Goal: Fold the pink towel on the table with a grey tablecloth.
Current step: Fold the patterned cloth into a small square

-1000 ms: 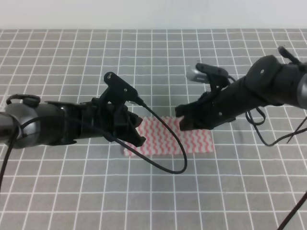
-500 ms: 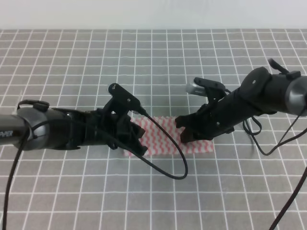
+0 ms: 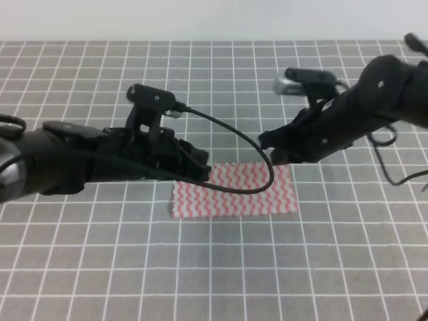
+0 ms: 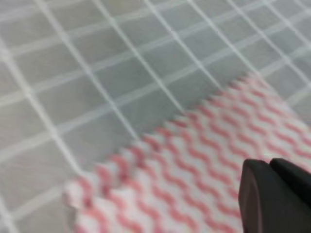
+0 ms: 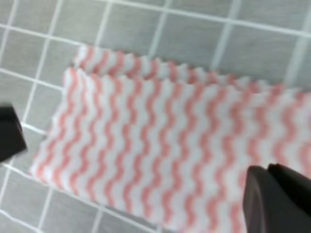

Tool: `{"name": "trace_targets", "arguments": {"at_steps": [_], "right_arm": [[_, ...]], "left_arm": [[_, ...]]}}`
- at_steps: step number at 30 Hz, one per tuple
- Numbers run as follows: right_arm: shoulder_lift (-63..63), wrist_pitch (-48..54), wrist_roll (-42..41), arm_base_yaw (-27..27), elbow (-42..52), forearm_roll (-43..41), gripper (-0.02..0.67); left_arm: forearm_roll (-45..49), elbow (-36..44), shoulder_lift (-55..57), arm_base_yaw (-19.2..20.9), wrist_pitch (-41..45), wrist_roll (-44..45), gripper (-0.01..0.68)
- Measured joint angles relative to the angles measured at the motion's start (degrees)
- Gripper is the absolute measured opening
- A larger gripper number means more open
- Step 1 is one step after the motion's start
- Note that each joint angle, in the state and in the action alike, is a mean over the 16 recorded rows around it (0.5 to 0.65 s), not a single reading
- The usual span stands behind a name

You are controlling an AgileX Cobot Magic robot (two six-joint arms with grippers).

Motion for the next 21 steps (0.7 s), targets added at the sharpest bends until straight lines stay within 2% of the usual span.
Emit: {"name": "trace_targets", "arguments": {"at_steps": [6, 21], "right_arm": [[-2.6, -1.9, 4.4, 0.0, 2.6, -4.7, -0.015], [-1.3, -9.5, 6.4, -0.7, 5.5, -2.8, 0.005]], "left_arm": [[4.0, -0.3, 1.7, 1.6, 3.7, -7.4, -0.001], [5.4, -3.6, 9.8, 3.0, 4.9, -8.8, -0.002]]}}
